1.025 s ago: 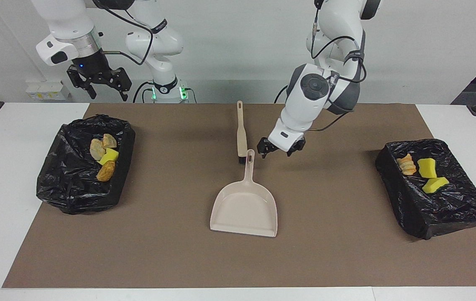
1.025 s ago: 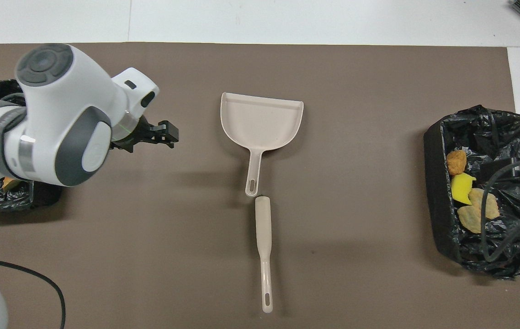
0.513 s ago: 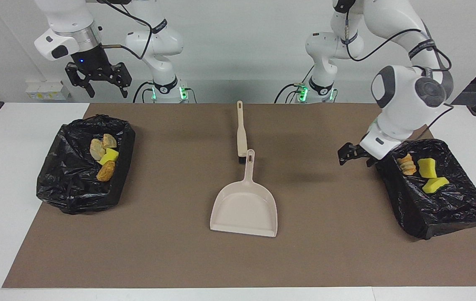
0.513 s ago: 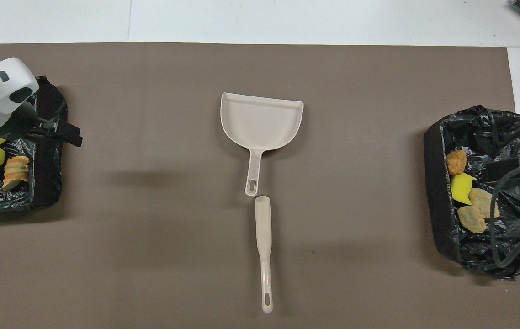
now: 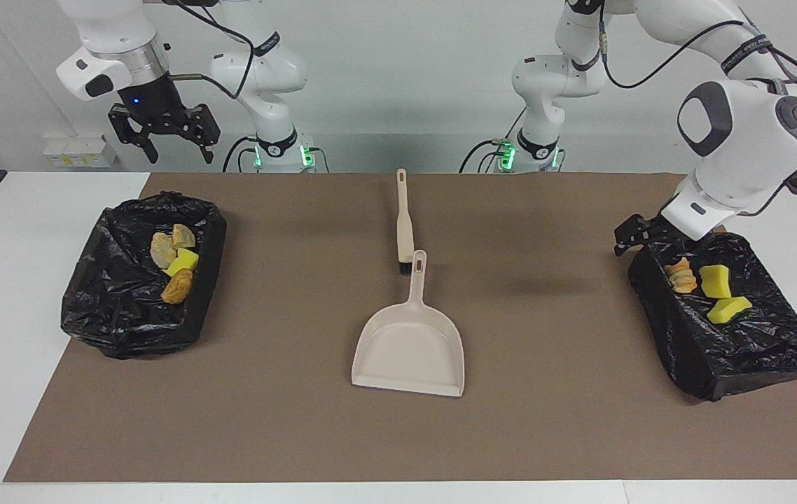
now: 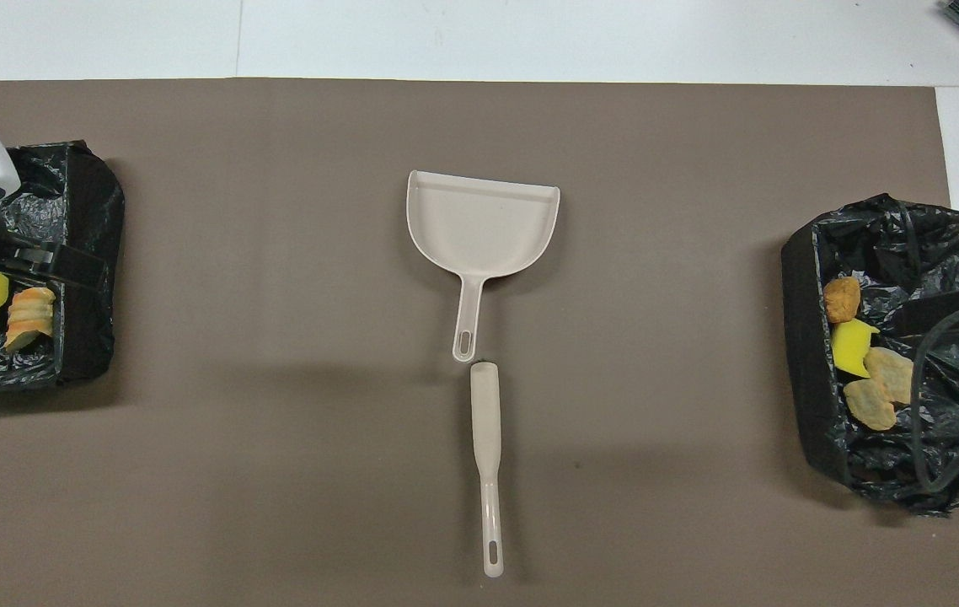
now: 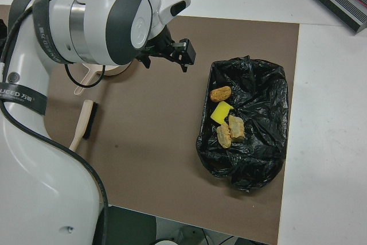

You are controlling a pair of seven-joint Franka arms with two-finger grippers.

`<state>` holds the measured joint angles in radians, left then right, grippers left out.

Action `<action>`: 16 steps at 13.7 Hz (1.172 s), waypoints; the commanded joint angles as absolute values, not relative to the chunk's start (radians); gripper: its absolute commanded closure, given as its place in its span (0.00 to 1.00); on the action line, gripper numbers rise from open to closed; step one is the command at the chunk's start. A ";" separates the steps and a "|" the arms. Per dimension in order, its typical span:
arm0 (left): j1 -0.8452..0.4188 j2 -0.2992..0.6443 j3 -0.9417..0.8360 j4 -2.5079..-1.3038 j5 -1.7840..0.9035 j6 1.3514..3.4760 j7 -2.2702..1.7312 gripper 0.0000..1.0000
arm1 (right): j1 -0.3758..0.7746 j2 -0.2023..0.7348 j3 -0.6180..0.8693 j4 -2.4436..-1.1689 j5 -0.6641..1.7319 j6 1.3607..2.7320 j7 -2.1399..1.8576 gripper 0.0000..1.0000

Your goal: Sweep and dump trash in bin

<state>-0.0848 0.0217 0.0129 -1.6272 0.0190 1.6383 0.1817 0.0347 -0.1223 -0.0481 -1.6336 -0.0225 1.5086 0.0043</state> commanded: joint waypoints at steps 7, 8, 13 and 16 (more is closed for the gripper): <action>-0.083 -0.071 0.020 -1.687 0.031 1.600 0.170 0.00 | 0.025 -0.126 -0.052 -1.635 -0.023 1.506 -0.032 0.00; -0.083 -0.072 0.020 -1.687 0.029 1.606 0.166 0.00 | 0.025 -0.126 -0.052 -1.635 -0.023 1.508 -0.032 0.00; -0.090 -0.074 0.018 -1.687 0.025 1.615 0.095 0.00 | 0.025 -0.126 -0.052 -1.635 -0.025 1.509 -0.032 0.00; -0.094 -0.069 0.018 -1.678 0.025 1.615 0.092 0.00 | 0.026 -0.127 -0.051 -1.637 -0.026 1.509 -0.032 0.00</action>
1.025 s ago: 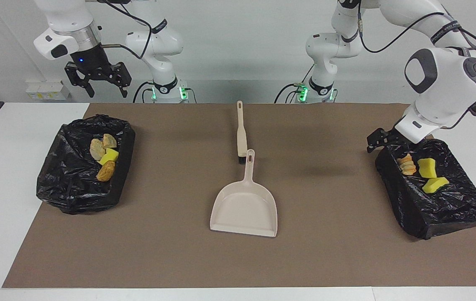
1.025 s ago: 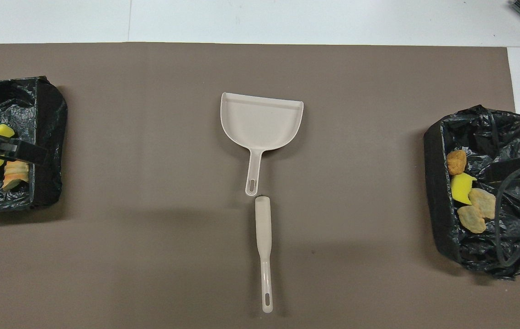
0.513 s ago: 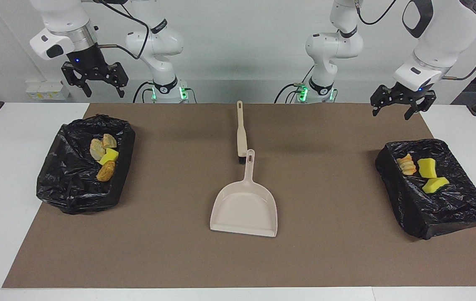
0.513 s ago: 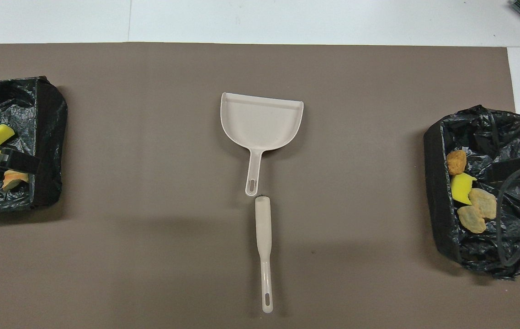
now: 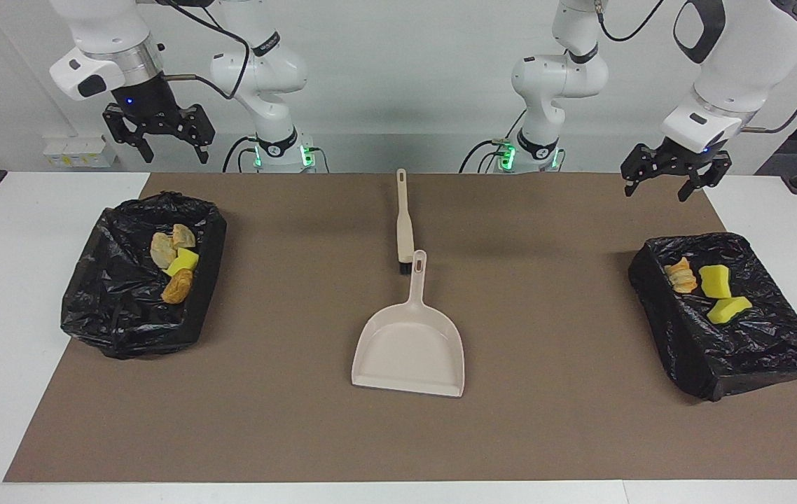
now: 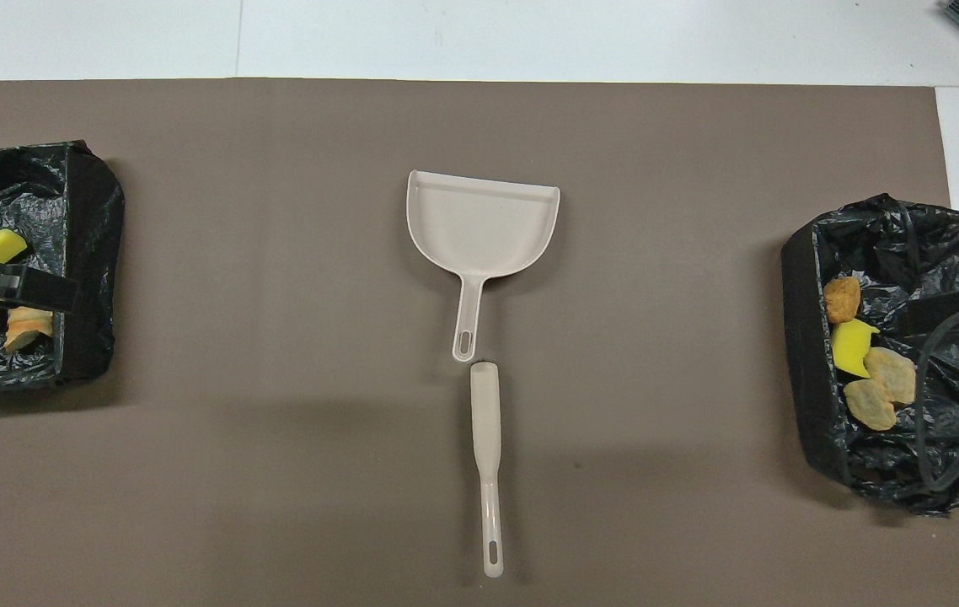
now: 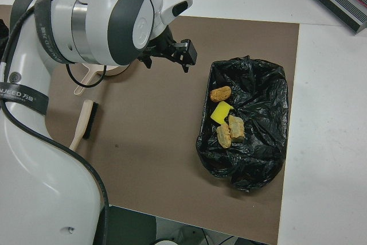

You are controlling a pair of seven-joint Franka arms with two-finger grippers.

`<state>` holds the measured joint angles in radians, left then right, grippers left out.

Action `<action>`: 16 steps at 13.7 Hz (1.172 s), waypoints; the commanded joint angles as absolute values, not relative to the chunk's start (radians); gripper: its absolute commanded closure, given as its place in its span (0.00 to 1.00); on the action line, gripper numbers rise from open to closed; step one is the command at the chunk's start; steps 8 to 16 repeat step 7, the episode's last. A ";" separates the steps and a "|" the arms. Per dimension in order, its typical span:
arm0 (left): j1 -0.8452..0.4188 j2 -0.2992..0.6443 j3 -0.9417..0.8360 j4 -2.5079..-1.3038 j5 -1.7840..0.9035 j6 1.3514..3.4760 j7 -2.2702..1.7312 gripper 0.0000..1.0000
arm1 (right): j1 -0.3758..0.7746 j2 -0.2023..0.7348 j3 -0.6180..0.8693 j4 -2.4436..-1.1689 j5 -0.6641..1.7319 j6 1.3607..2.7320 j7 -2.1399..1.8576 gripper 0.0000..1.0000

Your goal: Sweep and dump trash in bin

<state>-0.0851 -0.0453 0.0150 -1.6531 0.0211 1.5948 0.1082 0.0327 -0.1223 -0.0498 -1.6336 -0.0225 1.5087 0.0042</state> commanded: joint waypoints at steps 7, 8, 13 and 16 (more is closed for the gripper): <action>-0.094 -0.071 0.018 -1.678 0.025 1.608 0.087 0.00 | 0.022 -0.127 -0.052 -1.637 -0.026 1.511 -0.034 0.00; -0.094 -0.071 0.018 -1.678 0.025 1.608 0.087 0.00 | 0.022 -0.127 -0.052 -1.637 -0.026 1.511 -0.034 0.00; -0.094 -0.071 0.018 -1.678 0.025 1.608 0.087 0.00 | 0.022 -0.127 -0.052 -1.637 -0.026 1.511 -0.034 0.00; -0.094 -0.071 0.018 -1.678 0.025 1.608 0.087 0.00 | 0.022 -0.127 -0.052 -1.637 -0.026 1.511 -0.034 0.00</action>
